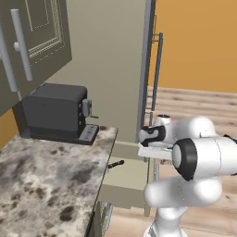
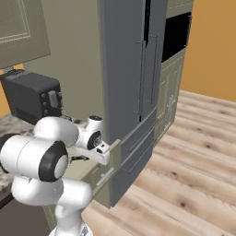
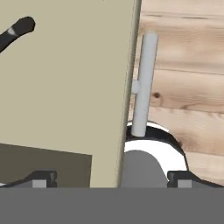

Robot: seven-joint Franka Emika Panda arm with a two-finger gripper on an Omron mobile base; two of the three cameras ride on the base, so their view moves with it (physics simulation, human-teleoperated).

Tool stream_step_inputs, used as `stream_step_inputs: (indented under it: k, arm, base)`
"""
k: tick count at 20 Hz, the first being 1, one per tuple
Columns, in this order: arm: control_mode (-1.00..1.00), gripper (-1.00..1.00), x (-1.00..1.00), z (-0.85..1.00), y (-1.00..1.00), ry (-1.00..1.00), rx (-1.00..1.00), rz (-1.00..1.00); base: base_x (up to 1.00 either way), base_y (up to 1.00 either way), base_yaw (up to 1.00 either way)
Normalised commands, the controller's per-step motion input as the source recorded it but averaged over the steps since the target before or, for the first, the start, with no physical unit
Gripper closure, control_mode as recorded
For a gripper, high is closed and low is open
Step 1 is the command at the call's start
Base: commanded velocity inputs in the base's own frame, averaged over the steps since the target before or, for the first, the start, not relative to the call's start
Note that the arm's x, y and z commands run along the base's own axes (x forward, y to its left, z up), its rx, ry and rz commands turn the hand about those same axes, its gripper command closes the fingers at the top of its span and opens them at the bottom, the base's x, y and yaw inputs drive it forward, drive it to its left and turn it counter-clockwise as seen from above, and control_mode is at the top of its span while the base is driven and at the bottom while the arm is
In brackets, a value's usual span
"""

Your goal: Pick up the knife from the drawer and place it on the cutting board. Then place the meat from the plate to the cutting board.

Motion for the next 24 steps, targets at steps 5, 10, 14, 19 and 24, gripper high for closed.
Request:
stream_step_inputs:
  k: [5,10,14,19,24]
  arm:
    - [-1.0,-1.0,0.4,-0.44,0.0,0.07,0.0,0.0]
    - [-1.0,-1.0,0.24,-0.43,0.0,0.05,0.0,-0.01]
    - [-1.0,-1.0,0.12,-0.47,-0.01,0.02,0.0,-0.02]
    - [-1.0,-1.0,-0.06,-0.36,-0.56,0.0,0.0,-0.07]
    - [-1.0,-1.0,-0.3,-0.43,-0.9,0.0,0.0,-0.08]
  base:
    - [0.0,0.0,0.0]
    - [0.0,0.0,0.0]
    - [0.0,0.0,0.0]
    - [0.0,0.0,0.0]
    - [0.0,0.0,0.0]
